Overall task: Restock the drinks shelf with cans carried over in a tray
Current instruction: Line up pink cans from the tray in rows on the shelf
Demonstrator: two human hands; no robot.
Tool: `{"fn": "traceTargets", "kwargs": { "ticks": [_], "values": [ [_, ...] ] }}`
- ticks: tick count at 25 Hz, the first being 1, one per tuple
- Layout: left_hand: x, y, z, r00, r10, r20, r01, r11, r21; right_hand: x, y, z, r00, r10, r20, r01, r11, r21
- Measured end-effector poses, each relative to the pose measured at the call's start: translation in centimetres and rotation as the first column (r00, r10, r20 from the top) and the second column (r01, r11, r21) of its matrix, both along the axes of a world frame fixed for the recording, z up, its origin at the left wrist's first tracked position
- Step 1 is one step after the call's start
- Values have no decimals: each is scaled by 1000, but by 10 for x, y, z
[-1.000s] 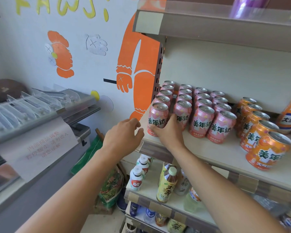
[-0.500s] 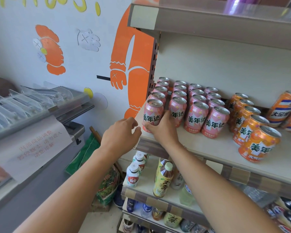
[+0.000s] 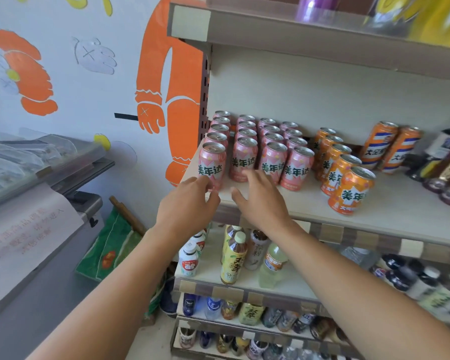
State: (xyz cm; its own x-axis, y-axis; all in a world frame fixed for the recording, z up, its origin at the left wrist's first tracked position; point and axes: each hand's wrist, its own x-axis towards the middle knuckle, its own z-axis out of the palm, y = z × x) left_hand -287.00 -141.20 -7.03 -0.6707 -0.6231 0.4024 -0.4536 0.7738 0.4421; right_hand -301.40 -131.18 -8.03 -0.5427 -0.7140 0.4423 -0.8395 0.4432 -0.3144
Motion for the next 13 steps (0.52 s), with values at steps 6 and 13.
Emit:
{"fn": "traceTargets", "kwargs": {
  "ticks": [6, 13],
  "values": [
    [-46, 70, -8, 973, -227, 43, 229, 971, -68, -16, 107, -4, 982, -141, -125, 160, 976, 151],
    [-107, 174, -27, 867, -476, 148, 494, 861, -121, -29, 267, -21, 906, -404, -127, 423, 871, 249]
  ]
}}
